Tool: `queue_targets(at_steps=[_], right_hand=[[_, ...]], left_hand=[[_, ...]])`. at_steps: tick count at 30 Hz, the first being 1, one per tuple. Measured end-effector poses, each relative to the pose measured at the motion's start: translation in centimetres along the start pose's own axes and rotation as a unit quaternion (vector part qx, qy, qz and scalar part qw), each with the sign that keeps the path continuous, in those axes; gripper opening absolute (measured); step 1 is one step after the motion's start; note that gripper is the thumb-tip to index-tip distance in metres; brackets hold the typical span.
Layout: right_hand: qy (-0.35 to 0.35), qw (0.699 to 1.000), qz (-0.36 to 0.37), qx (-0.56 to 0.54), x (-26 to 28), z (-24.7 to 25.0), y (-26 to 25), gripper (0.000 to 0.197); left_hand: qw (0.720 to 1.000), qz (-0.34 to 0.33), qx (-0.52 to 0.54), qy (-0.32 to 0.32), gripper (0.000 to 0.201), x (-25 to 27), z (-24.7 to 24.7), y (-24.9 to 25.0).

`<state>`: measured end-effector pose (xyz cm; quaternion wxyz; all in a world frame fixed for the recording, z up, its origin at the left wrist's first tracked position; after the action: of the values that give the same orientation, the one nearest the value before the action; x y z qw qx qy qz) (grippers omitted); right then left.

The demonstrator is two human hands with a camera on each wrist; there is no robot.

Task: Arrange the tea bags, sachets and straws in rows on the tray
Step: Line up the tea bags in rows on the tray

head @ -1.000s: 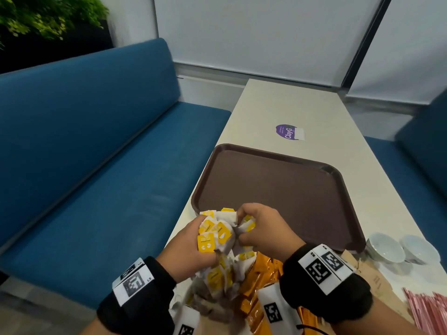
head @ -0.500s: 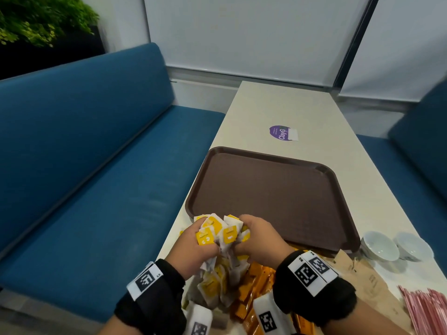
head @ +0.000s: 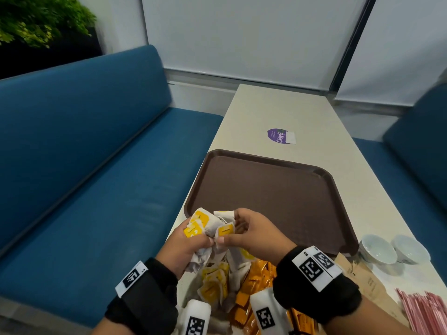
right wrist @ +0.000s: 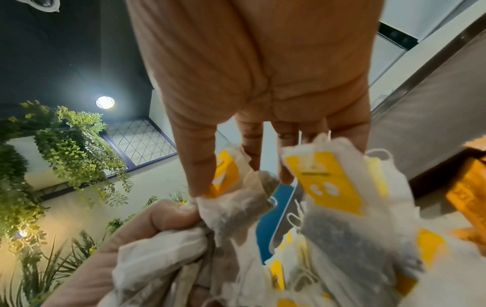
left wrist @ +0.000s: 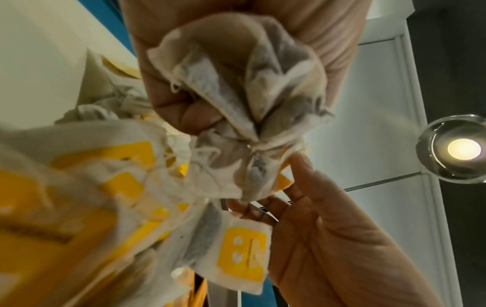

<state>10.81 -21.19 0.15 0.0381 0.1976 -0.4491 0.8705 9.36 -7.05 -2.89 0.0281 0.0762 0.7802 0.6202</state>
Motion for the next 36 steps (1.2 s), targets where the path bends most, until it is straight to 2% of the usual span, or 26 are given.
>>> queue_targets(at_steps=[7,11,15,18,20,21,24,29,31,36], right_hand=[[0.017,0.995,0.030,-0.094,0.9,1.1,-1.7,0.023],[0.001,0.992,0.034,-0.123,1.5,2.0,-2.2,0.023],[-0.025,0.988,0.037,-0.147,2.1,2.6,-2.5,0.021],[-0.053,0.987,0.039,-0.144,2.4,2.9,-2.5,0.015],[-0.072,0.989,0.044,-0.120,2.7,3.0,-2.3,0.006],[-0.073,0.991,0.046,-0.106,2.7,3.0,-2.3,0.009],[-0.079,0.993,0.046,-0.077,2.8,3.3,-2.1,0.010],[-0.059,0.996,0.030,-0.063,2.9,3.7,-1.3,0.010],[-0.049,0.996,0.024,-0.064,2.6,3.9,-1.0,0.012],[-0.005,0.993,0.009,-0.117,2.0,4.5,-1.3,0.016]], left_hand=[[0.999,-0.003,0.042,0.000,0.034,-0.4,-0.2,1.0],[0.997,0.003,0.068,0.020,0.025,-0.4,-0.4,1.4],[0.993,-0.010,0.114,-0.005,0.024,-0.1,-1.8,2.1],[0.988,-0.009,0.154,-0.020,0.029,0.3,-3.0,2.4],[0.991,-0.013,0.133,-0.028,0.033,0.9,-3.9,2.5],[0.991,-0.010,0.133,-0.027,0.033,0.9,-4.1,2.6],[0.988,0.002,0.154,0.008,0.026,1.3,-4.5,2.2],[0.986,0.005,0.157,0.059,0.060,1.5,-4.5,1.3],[0.985,0.011,0.163,0.064,0.053,1.4,-4.4,1.1],[0.979,0.021,0.203,0.003,0.029,0.6,-3.9,1.0]])
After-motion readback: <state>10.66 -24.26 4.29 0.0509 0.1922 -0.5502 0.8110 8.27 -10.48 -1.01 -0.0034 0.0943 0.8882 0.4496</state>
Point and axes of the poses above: each hand's wrist, its own x-axis away from the middle knuckle, its own z-axis out of the back of the hand, y = z × x, the point moved 6 cm from there along -x, towards the middle knuckle, and after that the axes turned 12 degrees about -z, right-handed, at the moved point
